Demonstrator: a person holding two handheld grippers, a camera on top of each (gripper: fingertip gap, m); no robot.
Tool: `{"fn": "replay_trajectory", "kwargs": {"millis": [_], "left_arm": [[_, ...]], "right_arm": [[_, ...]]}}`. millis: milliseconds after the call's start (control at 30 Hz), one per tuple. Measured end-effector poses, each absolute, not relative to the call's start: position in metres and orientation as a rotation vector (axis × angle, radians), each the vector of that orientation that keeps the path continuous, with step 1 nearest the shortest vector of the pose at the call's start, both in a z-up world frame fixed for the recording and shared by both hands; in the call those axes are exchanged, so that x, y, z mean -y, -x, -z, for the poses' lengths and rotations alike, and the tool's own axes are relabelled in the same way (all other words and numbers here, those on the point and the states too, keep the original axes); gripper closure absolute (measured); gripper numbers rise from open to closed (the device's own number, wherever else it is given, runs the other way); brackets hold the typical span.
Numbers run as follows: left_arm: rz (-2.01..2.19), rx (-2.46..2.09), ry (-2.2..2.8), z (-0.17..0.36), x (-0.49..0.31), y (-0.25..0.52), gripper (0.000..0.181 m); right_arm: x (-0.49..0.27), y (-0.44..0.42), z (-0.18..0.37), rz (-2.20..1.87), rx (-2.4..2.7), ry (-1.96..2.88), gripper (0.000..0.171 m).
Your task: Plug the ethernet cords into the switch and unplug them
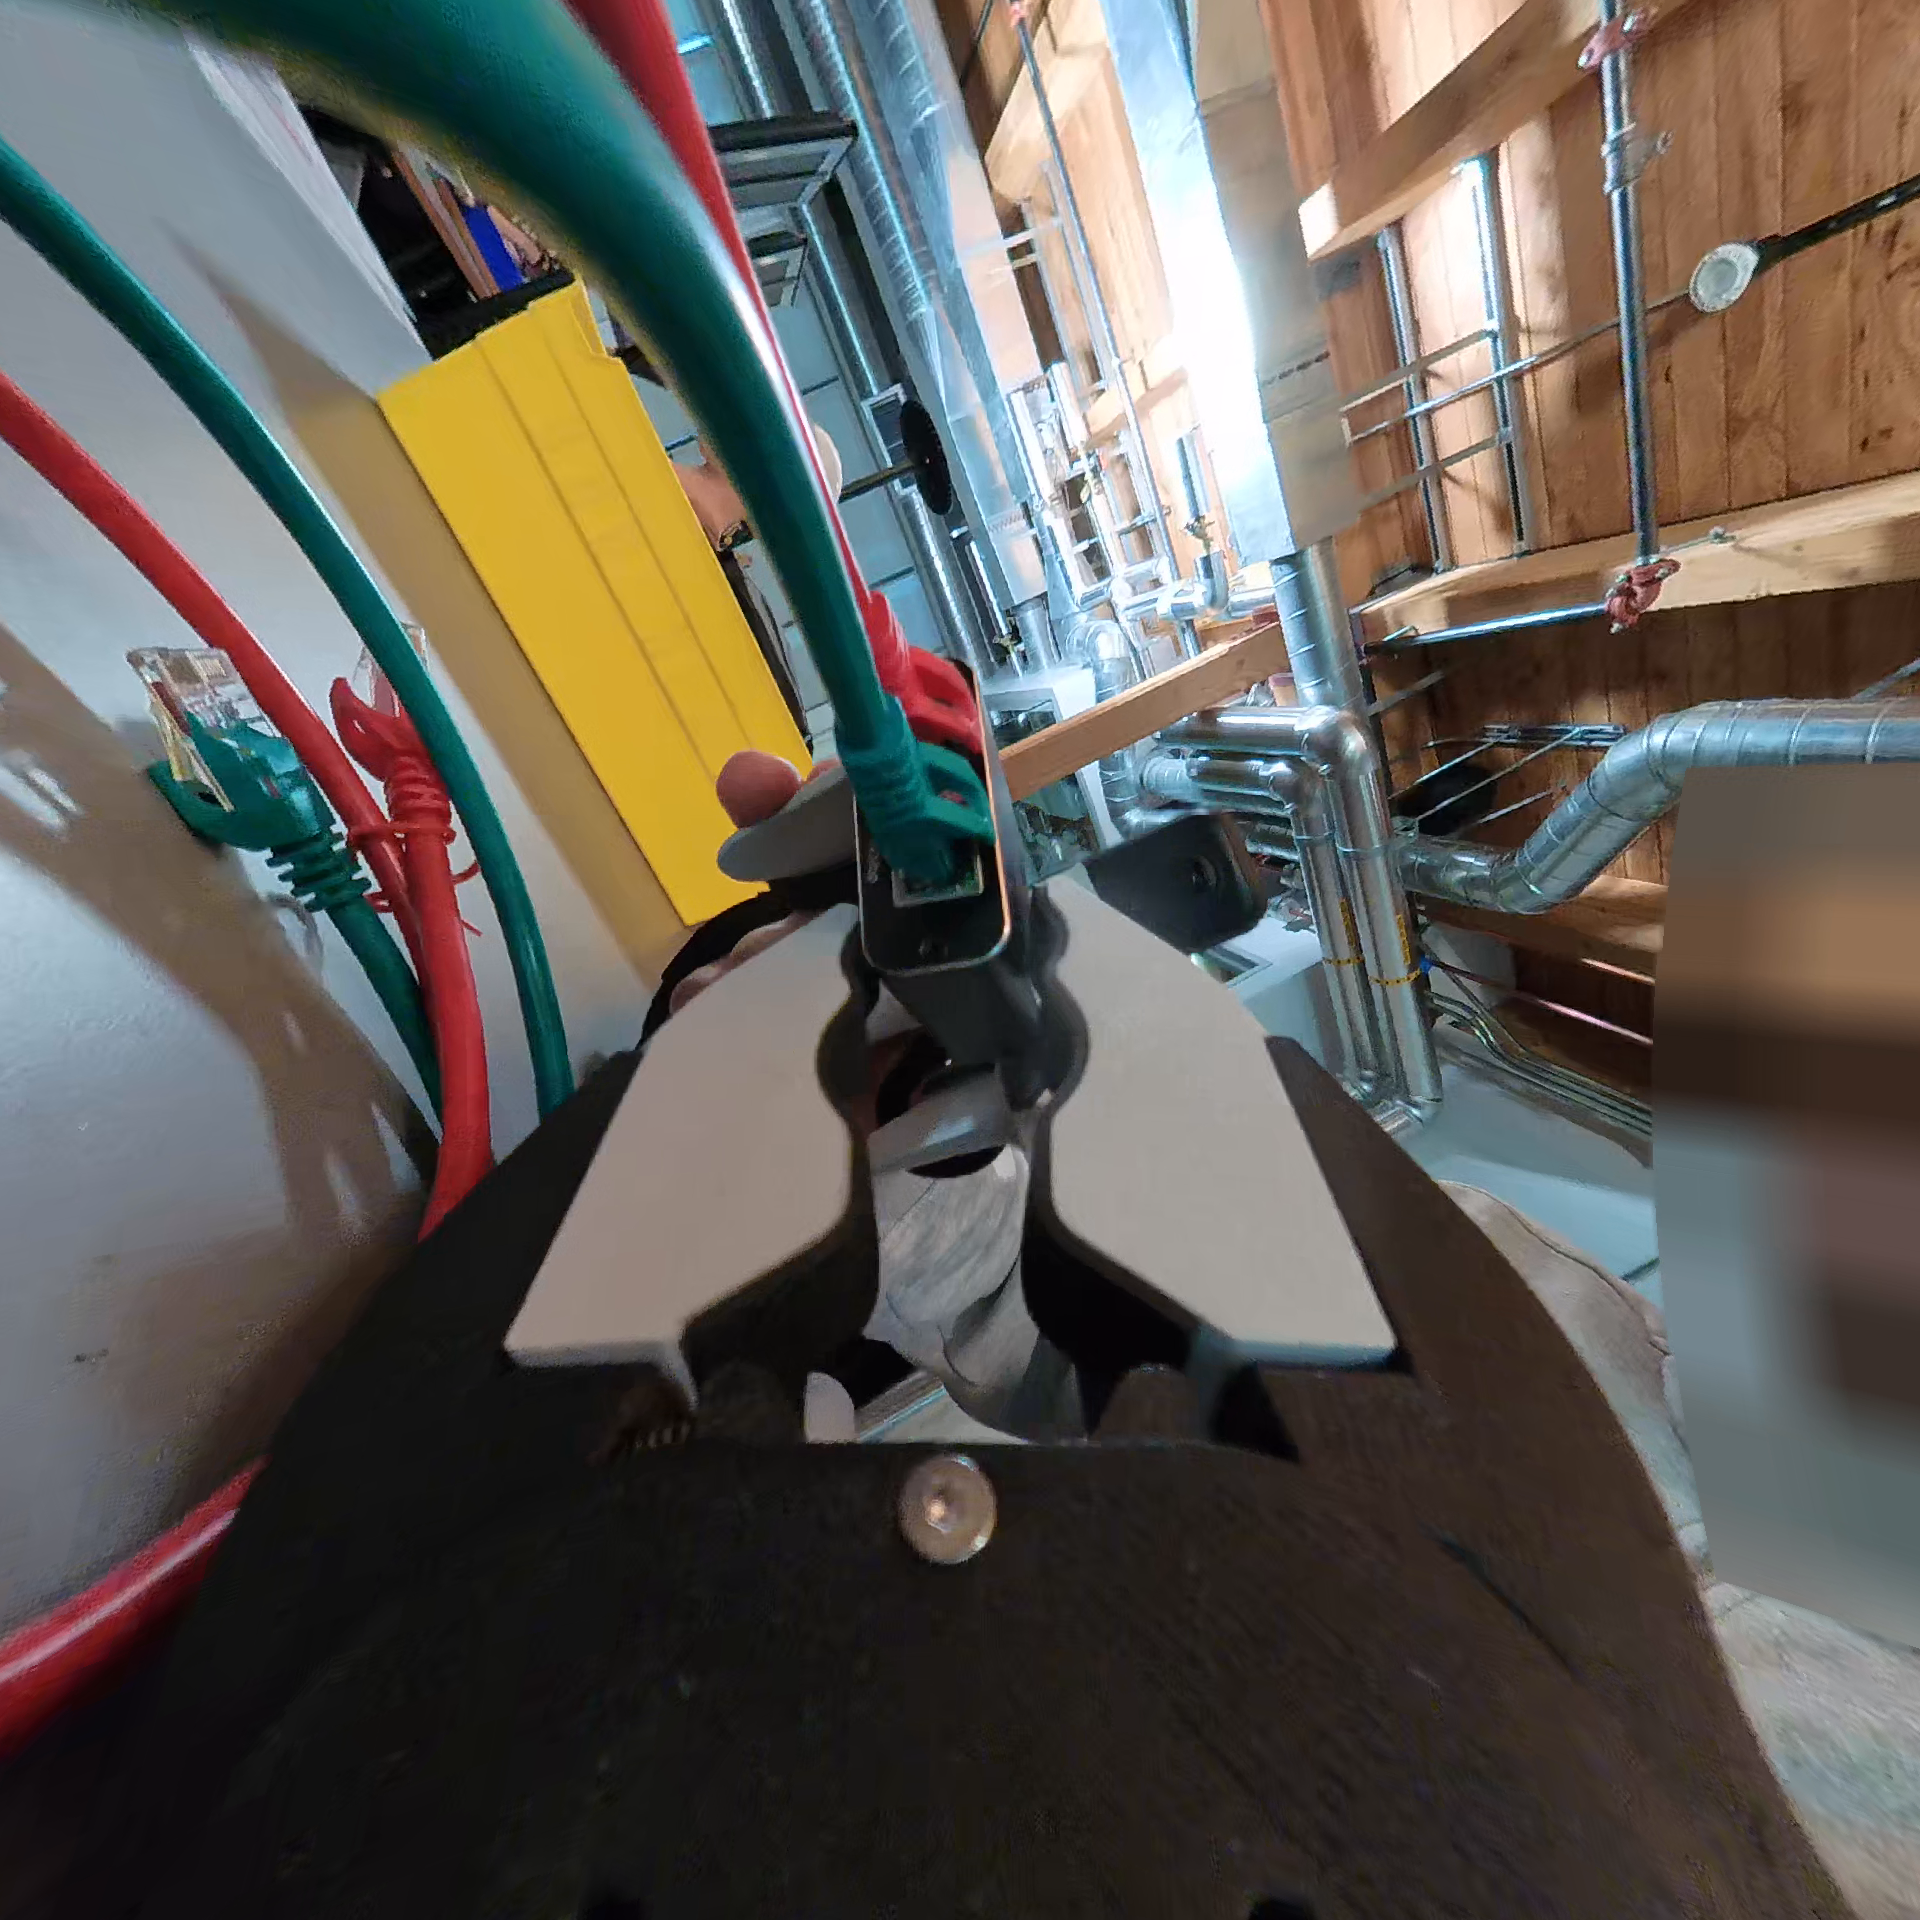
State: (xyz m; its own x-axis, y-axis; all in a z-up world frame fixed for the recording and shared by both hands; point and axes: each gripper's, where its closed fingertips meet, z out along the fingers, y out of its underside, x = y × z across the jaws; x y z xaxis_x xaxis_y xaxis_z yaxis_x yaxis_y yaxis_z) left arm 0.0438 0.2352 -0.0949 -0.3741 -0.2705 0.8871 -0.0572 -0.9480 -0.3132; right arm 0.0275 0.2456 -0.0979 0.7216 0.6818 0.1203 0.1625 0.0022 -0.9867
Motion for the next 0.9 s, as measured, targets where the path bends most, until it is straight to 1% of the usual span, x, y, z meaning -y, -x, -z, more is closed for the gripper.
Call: {"fn": "replay_trajectory", "kwargs": {"millis": [367, 500, 567, 633, 700, 733, 800, 867, 900], "left_arm": [[2.478, -0.332, 1.671, 0.096, -0.247, -0.041, 0.156], [2.495, -0.167, 1.623, 0.096, -0.264, -0.035, 0.157], [2.481, -0.179, 1.621, 0.096, -0.264, -0.035, 0.157], [2.455, -0.217, 1.648, 0.098, -0.261, -0.038, 0.157], [2.447, -0.231, 1.658, 0.099, -0.26, -0.04, 0.157], [2.452, -0.225, 1.657, 0.099, -0.261, -0.04, 0.157], [2.459, -0.203, 1.66, 0.099, -0.263, -0.039, 0.157], [2.455, -0.205, 1.677, 0.101, -0.263, -0.04, 0.157], [2.45, -0.208, 1.684, 0.101, -0.263, -0.041, 0.157]], "right_arm": [[-0.25, -0.027, 0.101, -0.399, 0.725, 1.548, 0.102], [-0.252, -0.042, 0.086, -0.418, 0.652, 1.483, 0.107], [-0.254, -0.056, 0.062, -0.438, 0.534, 1.462, 0.124], [-0.249, -0.054, 0.024, -0.533, 0.453, 1.402, 0.14], [-0.245, -0.029, -0.006, -0.59, 0.48, 1.368, 0.154], [-0.245, -0.008, -0.015, -0.624, 0.525, 1.381, 0.155], [-0.243, 0.051, -0.02, -0.722, 0.69, 1.462, 0.151], [-0.24, 0.115, -0.01, -0.812, 0.886, 1.587, 0.144], [-0.236, 0.144, -0.004, -0.859, 0.995, 1.627, 0.148]]}}
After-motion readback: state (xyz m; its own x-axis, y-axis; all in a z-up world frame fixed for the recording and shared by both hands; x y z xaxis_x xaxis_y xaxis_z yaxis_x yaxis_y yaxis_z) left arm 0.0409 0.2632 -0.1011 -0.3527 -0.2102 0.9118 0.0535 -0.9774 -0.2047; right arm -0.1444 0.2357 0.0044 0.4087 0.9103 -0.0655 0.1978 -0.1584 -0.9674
